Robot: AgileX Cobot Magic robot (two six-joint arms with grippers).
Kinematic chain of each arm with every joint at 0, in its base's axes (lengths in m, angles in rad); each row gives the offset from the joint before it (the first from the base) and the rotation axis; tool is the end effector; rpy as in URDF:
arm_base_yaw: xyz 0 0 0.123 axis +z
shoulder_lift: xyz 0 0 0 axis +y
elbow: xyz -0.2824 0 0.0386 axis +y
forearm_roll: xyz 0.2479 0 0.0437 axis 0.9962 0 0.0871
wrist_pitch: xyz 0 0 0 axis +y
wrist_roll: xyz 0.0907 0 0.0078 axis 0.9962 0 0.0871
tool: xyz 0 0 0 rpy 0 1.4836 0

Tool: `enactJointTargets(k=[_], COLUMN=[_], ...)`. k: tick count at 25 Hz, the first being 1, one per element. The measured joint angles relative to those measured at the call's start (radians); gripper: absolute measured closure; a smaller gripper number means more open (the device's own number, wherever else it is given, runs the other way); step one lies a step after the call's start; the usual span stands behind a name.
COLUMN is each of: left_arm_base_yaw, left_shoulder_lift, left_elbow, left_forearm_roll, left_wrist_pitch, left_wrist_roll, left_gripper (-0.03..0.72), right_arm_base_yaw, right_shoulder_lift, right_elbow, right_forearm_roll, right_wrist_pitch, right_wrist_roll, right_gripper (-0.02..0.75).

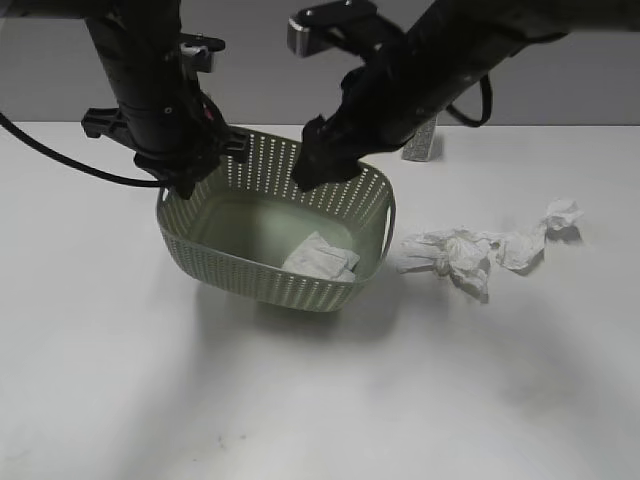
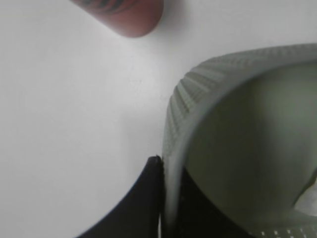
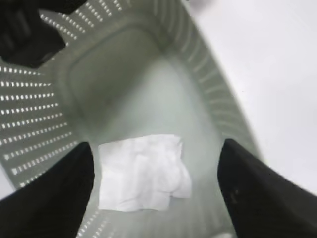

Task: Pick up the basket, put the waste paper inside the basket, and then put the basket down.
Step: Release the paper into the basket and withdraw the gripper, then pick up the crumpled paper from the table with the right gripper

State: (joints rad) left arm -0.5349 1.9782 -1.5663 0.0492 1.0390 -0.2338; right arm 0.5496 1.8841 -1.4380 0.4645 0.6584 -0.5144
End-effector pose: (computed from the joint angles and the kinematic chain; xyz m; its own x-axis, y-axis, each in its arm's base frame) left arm 0.3552 -0.2060 0.2188 -0.9276 0.3088 -0.2103 0.3163 0.9486 -0.0022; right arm 0.3417 0.2387 0.2402 -0.6071 -0.5260 -0.5957 -0.7254 0.6729 0.1451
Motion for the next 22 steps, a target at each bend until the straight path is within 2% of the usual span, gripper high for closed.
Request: enactJointTargets(k=[2, 5, 9, 12, 14, 19, 22], left_arm_base_yaw=[0.0, 0.0, 0.0, 0.0, 0.0, 0.0, 0.0], left_shoulder_lift=[0.0, 0.0, 0.0, 0.001, 0.002, 0.002, 0.002], left_elbow=[0.0, 0.0, 0.0, 0.0, 0.0, -0.001, -0.001], left_forearm_roll=[0.0, 0.001, 0.026, 0.034, 0.034, 0.04, 0.04], left_wrist_pitch=[0.005, 0.009, 0.018, 0.019, 0.02, 0.037, 0.041], left_wrist_roll=[0.0, 0.0, 0.0, 0.0, 0.0, 0.0, 0.0], left_gripper=[0.688, 0.688, 0.688, 0.688, 0.688, 0.688, 0.688], right_arm_base_yaw=[-0.028, -0.114, -0.215, -0.216, -0.207, -0.206, -0.206], right_shoulder_lift=[-0.066, -0.147, -0.158, -0.129, -0.099, 0.014, 0.064], right_elbow=[0.0, 0.036, 0.264, 0.441, 0.495, 0.508, 0.508], right_forearm_roll=[-0.035, -0.05, -0.059, -0.09, -0.099, -0.1, -0.101], right_wrist_pitch=[-0.007, -0.009, -0.139, -0.327, -0.426, -0.541, -0.574], right_wrist_roll=[0.04, 0.075, 0.091, 0.072, 0.064, 0.062, 0.061], right_gripper=[0.166, 0.169, 0.172, 0.172, 0.172, 0.172, 0.198])
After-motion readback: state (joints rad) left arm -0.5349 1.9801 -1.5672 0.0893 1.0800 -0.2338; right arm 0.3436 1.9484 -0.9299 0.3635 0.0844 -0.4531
